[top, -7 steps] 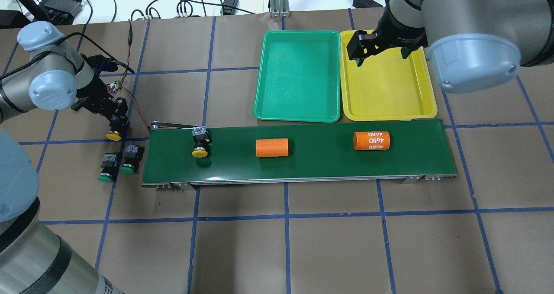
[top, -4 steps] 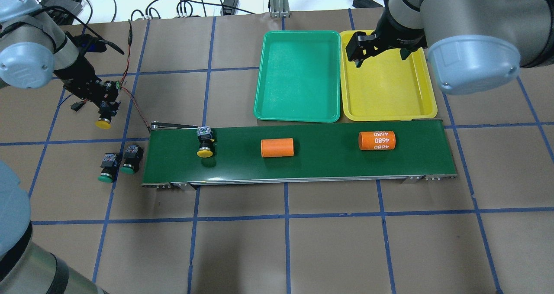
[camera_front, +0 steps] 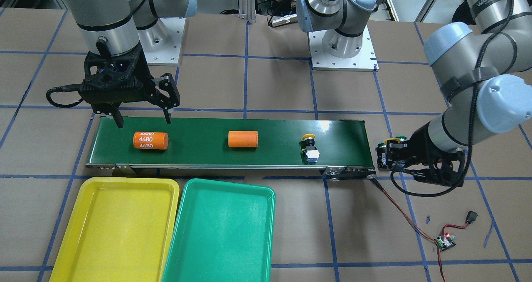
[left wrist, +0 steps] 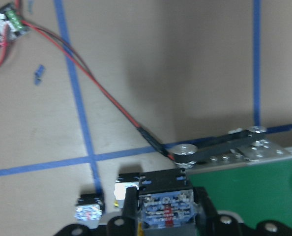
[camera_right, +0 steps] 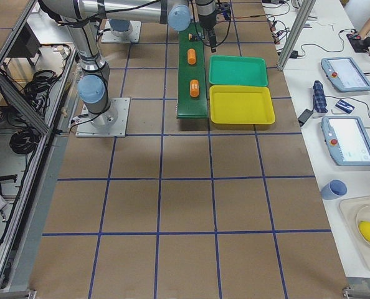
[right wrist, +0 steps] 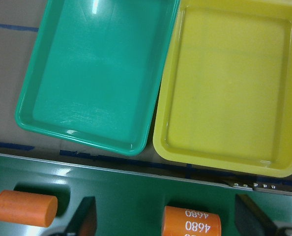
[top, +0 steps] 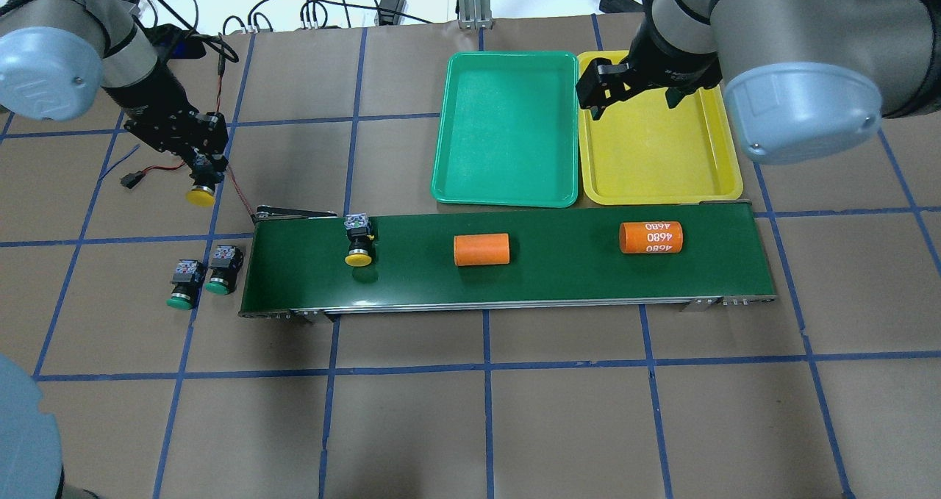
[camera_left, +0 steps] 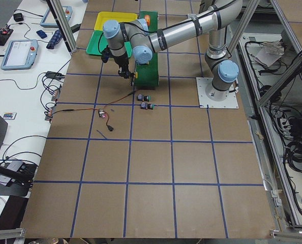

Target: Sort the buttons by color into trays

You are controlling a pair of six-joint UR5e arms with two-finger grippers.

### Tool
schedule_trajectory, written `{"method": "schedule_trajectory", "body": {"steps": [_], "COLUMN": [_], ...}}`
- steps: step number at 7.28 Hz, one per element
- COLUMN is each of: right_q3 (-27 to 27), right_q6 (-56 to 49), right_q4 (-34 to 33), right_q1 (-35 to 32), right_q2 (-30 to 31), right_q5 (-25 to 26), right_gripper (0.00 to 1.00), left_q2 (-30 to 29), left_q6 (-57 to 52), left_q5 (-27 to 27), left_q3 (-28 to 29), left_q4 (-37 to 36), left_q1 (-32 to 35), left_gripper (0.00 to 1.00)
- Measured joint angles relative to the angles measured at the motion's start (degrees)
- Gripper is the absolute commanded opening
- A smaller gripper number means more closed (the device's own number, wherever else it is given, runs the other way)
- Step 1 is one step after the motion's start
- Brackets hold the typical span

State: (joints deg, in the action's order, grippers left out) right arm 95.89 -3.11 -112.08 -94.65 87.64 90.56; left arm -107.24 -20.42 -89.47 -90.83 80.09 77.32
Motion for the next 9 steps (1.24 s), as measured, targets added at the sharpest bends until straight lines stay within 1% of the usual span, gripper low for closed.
{"method": "schedule_trajectory", "body": {"steps": [2,3,4,6,7,8,9], "right_q3": [0.1,0.1,0.1,0.2,0.1,0.0,0.1], "right_q6": [0.0,0.0,0.2,0.7,0.8,0.7,0.3], "right_q4": [0.0,0.0,-0.1,1.6,4.3,6.8,8.5], "right_q1": [0.0,-0.2,-0.8,-2.1,-2.4,-2.6,-2.6], "right_q2": [1.0,1.7,2.3,2.4,2.6,2.9,3.0], "right_q5": [5.3,7.2,7.9,8.1,7.2,5.5,3.9], "right_gripper": [1.0,1.0,1.0,1.0,1.0,1.0,1.0], "left_q2": [0.7,0.8,0.9,-0.1,-0.4,-0.4,-0.1], "left_q6": [1.6,1.8,2.0,2.2,2.2,2.3,2.4], "left_q5": [0.0,0.0,0.0,0.1,0.8,2.1,3.2], "left_q3": [-3.4,-4.9,-6.6,-9.5,-10.3,-10.8,-11.7], "left_q4": [-0.4,-0.4,-1.0,-5.3,-6.8,-7.4,-7.5], "left_q1": [1.4,1.6,1.6,1.7,1.7,1.7,1.7], "left_gripper": [0.0,0.0,0.0,0.0,0.73,0.99,1.0]}}
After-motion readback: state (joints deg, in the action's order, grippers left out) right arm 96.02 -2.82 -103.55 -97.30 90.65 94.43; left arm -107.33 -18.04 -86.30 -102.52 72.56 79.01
